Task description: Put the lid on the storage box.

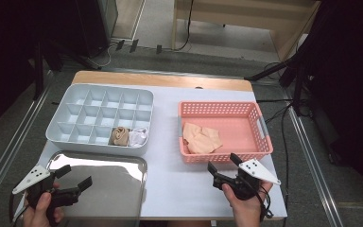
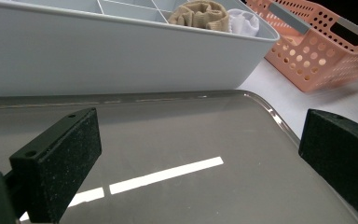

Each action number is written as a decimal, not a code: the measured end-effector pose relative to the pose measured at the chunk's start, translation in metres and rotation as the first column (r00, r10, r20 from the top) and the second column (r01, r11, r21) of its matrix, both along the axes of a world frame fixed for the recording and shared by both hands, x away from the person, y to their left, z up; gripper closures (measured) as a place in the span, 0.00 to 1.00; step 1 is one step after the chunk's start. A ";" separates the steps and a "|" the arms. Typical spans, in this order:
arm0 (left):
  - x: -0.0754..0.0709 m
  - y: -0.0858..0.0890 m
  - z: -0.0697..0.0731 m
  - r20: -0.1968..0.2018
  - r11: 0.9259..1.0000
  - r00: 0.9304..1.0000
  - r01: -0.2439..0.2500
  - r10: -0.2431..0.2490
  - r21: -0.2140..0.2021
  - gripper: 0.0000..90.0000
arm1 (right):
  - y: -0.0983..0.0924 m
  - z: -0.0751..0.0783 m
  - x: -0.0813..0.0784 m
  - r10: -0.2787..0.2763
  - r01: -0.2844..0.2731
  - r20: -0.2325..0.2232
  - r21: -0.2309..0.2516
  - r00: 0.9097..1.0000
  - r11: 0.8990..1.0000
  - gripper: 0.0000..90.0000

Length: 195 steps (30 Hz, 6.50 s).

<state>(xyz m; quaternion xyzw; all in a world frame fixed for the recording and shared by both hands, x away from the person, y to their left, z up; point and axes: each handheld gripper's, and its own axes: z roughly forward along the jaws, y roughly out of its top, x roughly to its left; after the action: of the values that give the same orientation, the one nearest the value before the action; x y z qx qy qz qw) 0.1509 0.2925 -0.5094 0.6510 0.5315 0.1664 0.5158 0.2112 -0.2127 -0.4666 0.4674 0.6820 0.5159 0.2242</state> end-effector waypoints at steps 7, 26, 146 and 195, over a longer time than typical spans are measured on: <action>-0.001 0.004 -0.001 0.004 1.000 1.000 0.002 -0.002 -0.007 0.00 | 0.007 0.010 0.017 -0.014 0.014 0.000 -0.023 1.000 1.000 0.16; -0.001 0.006 -0.004 0.006 1.000 1.000 0.006 -0.006 -0.011 0.00 | 0.030 0.005 0.076 -0.106 0.101 -0.056 -0.091 0.993 0.991 0.41; 0.001 -0.001 -0.007 0.011 1.000 1.000 0.026 -0.026 -0.012 0.00 | 0.011 0.000 0.079 -0.187 0.190 -0.037 0.083 0.982 0.978 1.00; -0.002 -0.009 -0.005 0.015 0.999 0.999 0.034 -0.034 -0.006 0.00 | 0.014 0.038 -0.059 -0.082 0.073 0.046 0.169 0.996 0.983 1.00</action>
<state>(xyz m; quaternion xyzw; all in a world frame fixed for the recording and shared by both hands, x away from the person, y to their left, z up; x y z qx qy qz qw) 0.1492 0.2831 -0.5144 0.6572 0.5170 0.1606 0.5244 0.1523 -0.1984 -0.4287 0.4969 0.6114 0.5744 0.2220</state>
